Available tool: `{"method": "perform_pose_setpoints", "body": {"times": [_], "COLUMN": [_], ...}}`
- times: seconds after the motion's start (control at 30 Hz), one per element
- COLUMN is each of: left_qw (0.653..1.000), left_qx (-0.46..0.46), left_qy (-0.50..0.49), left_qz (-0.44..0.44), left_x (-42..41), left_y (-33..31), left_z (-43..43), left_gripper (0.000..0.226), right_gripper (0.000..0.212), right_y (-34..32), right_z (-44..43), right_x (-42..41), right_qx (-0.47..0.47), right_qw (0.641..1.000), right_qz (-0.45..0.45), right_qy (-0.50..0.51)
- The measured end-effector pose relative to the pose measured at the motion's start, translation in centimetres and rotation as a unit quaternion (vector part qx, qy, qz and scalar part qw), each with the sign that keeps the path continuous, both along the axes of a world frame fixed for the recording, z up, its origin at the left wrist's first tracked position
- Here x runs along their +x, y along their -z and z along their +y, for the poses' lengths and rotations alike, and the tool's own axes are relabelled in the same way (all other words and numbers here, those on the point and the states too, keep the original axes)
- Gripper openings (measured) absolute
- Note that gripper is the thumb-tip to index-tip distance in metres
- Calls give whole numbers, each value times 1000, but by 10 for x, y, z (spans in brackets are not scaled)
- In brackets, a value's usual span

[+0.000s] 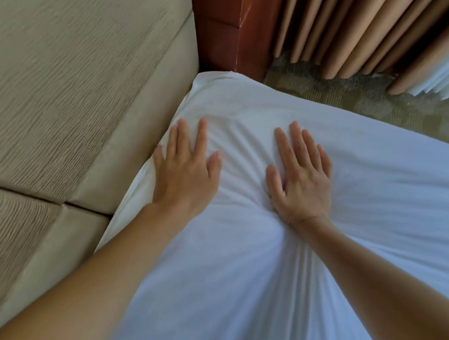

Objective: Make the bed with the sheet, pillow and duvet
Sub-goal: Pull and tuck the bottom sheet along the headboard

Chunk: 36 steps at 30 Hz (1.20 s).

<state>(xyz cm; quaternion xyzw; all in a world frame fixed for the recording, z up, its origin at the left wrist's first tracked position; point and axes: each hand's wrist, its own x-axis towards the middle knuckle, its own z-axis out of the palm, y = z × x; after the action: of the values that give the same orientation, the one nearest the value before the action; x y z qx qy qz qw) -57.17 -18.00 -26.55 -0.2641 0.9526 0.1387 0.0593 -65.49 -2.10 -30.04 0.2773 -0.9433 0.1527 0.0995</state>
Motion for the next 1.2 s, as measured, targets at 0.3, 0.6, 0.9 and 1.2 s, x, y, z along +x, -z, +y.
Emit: {"method": "perform_pose_setpoints", "body": {"times": [0.3,0.6,0.9,1.2], "left_qw": [997,997,992,992], "left_qx": [-42,-55,-34,77], "left_qy": [-55,-54,-104,-91], "left_qz": [16,22,70,-45], "left_x": [49,44,106,101], "left_y": [3,7,-8,-29], "left_z": [14,15,16,-11], "left_gripper": [55,51,39,51], "right_gripper": [63,50,67,81], "right_y": [-8,-37,-29,-28], "right_z": [-2,-16,0,-6], "right_x": [2,80,144,141], "right_qx": [32,116,-14,15], "right_qw": [999,991,997,997], "right_qz": [-4,-49,-62,-72], "right_qy": [-9,51,-38,-39]}}
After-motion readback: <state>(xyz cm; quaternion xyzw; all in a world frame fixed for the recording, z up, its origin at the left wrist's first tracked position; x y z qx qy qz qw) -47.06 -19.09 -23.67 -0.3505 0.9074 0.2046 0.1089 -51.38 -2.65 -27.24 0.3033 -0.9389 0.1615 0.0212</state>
